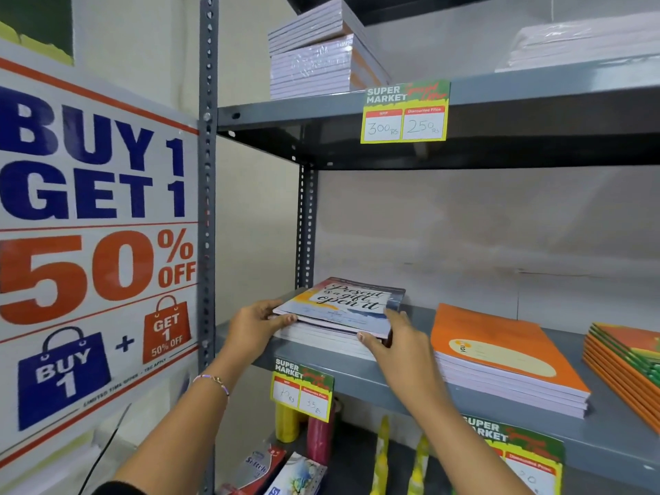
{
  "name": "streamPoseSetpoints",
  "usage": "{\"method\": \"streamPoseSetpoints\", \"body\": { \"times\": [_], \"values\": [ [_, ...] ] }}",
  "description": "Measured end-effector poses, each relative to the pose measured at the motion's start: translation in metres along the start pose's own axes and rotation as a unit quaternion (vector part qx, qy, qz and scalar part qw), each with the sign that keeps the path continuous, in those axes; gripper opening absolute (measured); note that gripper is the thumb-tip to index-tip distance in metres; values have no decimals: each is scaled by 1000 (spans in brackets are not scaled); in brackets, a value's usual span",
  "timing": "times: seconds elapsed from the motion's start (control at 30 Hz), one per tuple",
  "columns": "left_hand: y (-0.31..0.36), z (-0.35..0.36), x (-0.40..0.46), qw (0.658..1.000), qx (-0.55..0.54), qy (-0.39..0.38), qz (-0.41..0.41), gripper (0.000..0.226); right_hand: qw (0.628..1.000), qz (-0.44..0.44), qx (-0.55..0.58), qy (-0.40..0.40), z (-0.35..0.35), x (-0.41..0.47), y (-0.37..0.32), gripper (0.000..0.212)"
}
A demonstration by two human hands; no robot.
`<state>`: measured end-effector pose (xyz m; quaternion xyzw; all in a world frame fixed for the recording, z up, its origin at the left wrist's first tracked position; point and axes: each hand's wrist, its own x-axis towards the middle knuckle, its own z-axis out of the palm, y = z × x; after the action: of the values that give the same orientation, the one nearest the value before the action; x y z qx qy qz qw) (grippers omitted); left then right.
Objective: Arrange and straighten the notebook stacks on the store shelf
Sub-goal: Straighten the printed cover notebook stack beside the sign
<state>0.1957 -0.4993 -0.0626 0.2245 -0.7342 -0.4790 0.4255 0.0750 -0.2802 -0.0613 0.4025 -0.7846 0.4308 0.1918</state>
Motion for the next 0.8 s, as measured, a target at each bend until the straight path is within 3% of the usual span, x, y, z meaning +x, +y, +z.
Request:
{"method": "streamPoseSetpoints", "body": {
  "times": [0.1, 0.33, 0.57, 0.8],
  "values": [
    [0, -4, 2, 998, -44, -11, -36, 41, 999, 33, 16, -14, -1, 0, -1, 61],
    [-1, 4, 6, 995, -27, 69, -62, 38, 999, 29, 7, 26, 1, 1, 1, 25],
    [-3, 7, 3, 988, -31, 132, -74, 35, 999, -10, -25, 36, 2, 0, 3, 23],
    [-4, 4, -4, 985, -79, 135, -70, 33, 999, -1, 10, 43, 0, -2, 3, 26]
  ]
}}
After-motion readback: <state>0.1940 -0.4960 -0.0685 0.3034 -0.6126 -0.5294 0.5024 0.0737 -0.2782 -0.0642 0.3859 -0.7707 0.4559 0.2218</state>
